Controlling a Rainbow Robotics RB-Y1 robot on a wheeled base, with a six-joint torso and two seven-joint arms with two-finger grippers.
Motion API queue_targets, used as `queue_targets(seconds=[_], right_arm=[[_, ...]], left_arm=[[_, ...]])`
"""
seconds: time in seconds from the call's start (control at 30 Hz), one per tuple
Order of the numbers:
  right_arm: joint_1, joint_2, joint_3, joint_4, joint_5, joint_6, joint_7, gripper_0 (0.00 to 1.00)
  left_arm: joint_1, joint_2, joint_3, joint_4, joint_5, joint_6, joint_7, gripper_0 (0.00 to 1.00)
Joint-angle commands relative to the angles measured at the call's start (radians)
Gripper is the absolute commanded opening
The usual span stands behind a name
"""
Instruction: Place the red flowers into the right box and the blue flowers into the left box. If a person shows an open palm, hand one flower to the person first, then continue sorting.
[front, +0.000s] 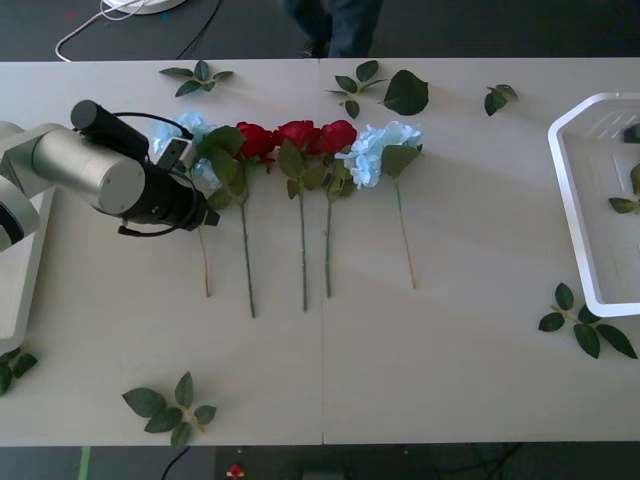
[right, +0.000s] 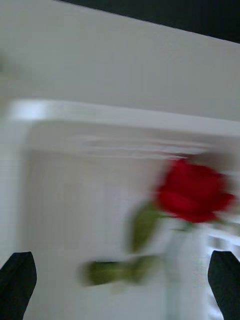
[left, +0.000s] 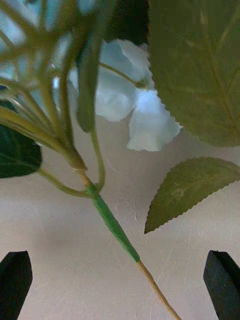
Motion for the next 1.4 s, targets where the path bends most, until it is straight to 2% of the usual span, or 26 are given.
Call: queue_targets(seconds=[0.03,0.13,0.17,0.27,0.3,0.33,0.47,0.7,0.93,1.2,1.33,1.4], right_arm=[[0.202,-0.042,-0.176,-0.249,-0.06,0.009,-0.018,1.0],[0.294,-0.04,-0.195,-0.406,-0.086,0.007,-0.028,1.0],[0.321,-0.04,-0.195,-0.46,-0.097,0.006,-0.033,1.0],[0.364,-0.025,-0.192,-0.561,-0.135,0.006,-0.039,1.0],[0.369,-0.017,-0.184,-0.585,-0.149,0.01,-0.041,1.0],[0.369,-0.01,-0.176,-0.607,-0.161,0.019,-0.044,1.0],[0.332,0.05,-0.112,-0.667,-0.219,0.056,-0.084,1.0],[0.166,0.179,0.082,-0.634,-0.189,0.056,-0.177,1.0],[0.01,0.342,0.218,-0.487,-0.014,0.058,-0.226,1.0],[-0.087,0.472,0.293,-0.277,0.219,0.038,-0.242,1.0],[-0.116,0.518,0.305,-0.194,0.252,0.036,-0.245,1.0],[-0.128,0.547,0.312,-0.15,0.268,0.027,-0.251,1.0]], left_arm=[[-0.066,-0.009,-0.041,0.002,0.01,-0.021,0.068,1.0],[-0.069,-0.009,-0.05,0.002,0.008,-0.021,0.071,1.0],[-0.069,-0.009,-0.049,0.002,0.002,-0.021,0.071,0.94],[-0.069,-0.009,-0.049,0.002,-0.013,-0.021,0.072,0.31],[-0.069,-0.009,-0.05,0.002,-0.018,-0.021,0.071,0.12],[-0.069,-0.009,-0.05,0.002,-0.021,-0.021,0.072,0.0],[-0.071,-0.009,-0.052,0.005,-0.041,-0.021,0.072,0.0],[-0.081,-0.011,-0.05,0.039,-0.045,-0.021,0.074,0.0],[-0.089,-0.003,-0.05,0.056,-0.045,-0.027,0.075,0.0],[-0.117,0.043,-0.046,0.056,-0.032,-0.007,0.082,0.0],[-0.147,0.09,-0.003,0.037,-0.025,0.096,0.083,0.0],[-0.154,0.127,0.06,0.019,-0.027,0.193,0.077,0.0]])
